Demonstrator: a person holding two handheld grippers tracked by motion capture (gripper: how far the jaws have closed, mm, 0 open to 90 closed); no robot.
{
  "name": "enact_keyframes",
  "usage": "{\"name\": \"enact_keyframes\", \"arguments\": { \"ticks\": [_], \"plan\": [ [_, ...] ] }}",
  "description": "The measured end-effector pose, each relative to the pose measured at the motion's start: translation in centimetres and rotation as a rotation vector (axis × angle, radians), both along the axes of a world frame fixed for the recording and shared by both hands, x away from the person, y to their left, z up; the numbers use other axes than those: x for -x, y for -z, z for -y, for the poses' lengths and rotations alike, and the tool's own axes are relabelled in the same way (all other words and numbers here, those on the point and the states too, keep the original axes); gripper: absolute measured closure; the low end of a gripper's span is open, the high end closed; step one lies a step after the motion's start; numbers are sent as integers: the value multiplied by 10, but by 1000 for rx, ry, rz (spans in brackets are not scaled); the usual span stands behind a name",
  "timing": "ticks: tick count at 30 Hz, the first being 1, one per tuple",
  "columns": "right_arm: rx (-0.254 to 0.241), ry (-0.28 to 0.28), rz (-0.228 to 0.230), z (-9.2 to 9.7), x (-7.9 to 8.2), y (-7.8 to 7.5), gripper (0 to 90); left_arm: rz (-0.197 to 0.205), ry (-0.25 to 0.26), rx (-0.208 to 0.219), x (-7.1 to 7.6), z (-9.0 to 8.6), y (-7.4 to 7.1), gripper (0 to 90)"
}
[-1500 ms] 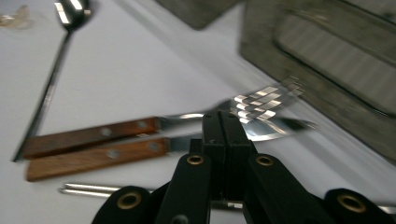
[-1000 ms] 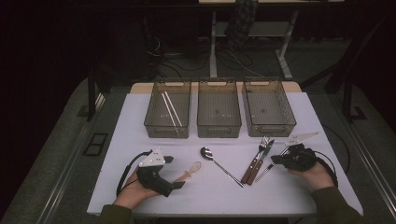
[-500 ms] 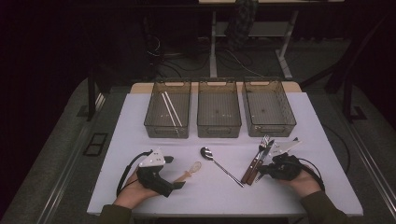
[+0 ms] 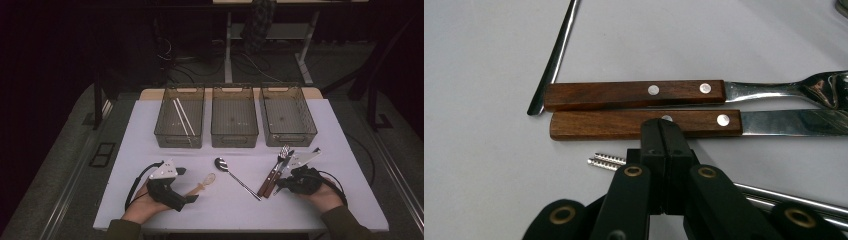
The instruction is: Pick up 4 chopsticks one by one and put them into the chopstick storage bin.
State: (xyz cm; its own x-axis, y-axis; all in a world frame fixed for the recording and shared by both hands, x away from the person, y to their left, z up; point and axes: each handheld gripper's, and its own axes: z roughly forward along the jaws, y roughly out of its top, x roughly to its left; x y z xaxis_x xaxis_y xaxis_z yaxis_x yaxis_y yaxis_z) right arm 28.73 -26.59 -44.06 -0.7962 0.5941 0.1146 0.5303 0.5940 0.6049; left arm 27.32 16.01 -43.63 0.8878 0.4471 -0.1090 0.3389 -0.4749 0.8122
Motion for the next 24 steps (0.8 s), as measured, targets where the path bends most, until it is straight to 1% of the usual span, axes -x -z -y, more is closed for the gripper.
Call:
{"name": "enact_keyframes", "arguments": {
  "ticks": [5,16,24],
  "plan": [
    [7,2,-7,0,2,0,897,1,1,2,0,0,0,0],
    [13,-4,-4,1,5,0,897,1,1,1,0,0,0,0],
    [15,-3,-10,4,10,0,897,1,2,1,0,0,0,0]
  ]
}}
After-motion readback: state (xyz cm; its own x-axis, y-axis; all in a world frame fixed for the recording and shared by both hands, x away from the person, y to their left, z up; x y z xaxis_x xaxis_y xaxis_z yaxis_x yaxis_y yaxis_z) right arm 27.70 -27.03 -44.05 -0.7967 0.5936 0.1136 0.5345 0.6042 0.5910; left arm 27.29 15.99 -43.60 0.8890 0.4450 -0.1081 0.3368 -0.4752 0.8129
